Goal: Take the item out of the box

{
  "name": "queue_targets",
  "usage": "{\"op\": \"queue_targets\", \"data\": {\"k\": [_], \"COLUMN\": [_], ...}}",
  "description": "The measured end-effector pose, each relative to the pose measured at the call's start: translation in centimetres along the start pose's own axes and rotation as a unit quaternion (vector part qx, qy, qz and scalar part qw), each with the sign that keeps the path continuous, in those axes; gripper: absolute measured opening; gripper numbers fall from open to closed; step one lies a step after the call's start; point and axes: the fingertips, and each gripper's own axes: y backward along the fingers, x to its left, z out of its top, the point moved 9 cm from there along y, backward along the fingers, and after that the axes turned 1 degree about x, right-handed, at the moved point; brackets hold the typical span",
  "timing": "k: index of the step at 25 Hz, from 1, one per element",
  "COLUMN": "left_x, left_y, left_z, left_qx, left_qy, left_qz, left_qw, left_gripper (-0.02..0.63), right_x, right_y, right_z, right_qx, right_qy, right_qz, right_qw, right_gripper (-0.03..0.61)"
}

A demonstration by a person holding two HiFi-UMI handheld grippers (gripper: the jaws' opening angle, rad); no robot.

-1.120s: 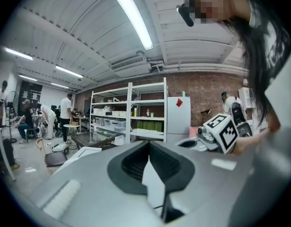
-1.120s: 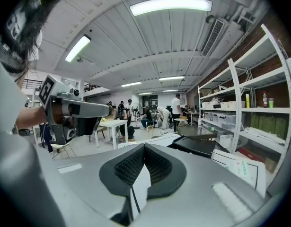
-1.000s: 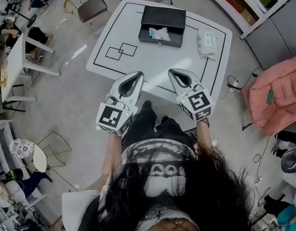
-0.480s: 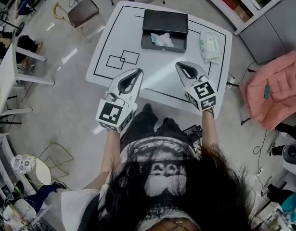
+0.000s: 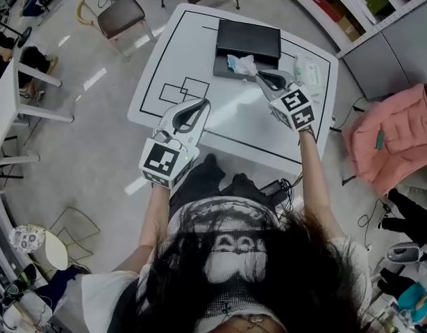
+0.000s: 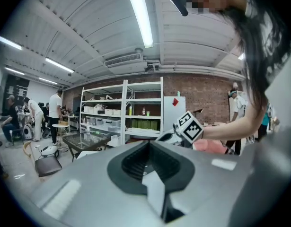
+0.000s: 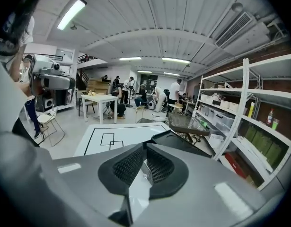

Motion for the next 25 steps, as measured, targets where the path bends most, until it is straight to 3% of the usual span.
{"op": "queue_targets", "data": {"k": [5, 11, 25], "left_x": [1.6, 3.0, 5.9], "left_y": [0.4, 0.6, 2.0], "left_z": [0.0, 0.0, -1.6], "left_qx": [-0.001, 0.003, 0.014], "left_qy": [0.002, -0.008, 0.009], "left_qz": [-0.001, -0.008, 0.008], "left_qw": [1.0, 0.9999, 0.9998], "left_gripper": [0.0, 0.0, 0.0], "right_x": [-2.2, -4.3, -5.1], "right_y": [-4.6, -10.2, -18.0], "right_z": [-0.6, -1.9, -5.2], "right_qx": [0.063, 0.147, 0.265], "right_qy": [0.02, 0.048, 0.013], "right_qz": [0.02, 0.058, 0.091], "right_qw": [0.998, 0.986, 0.96], "right_gripper": [0.049, 0.074, 0.138]}}
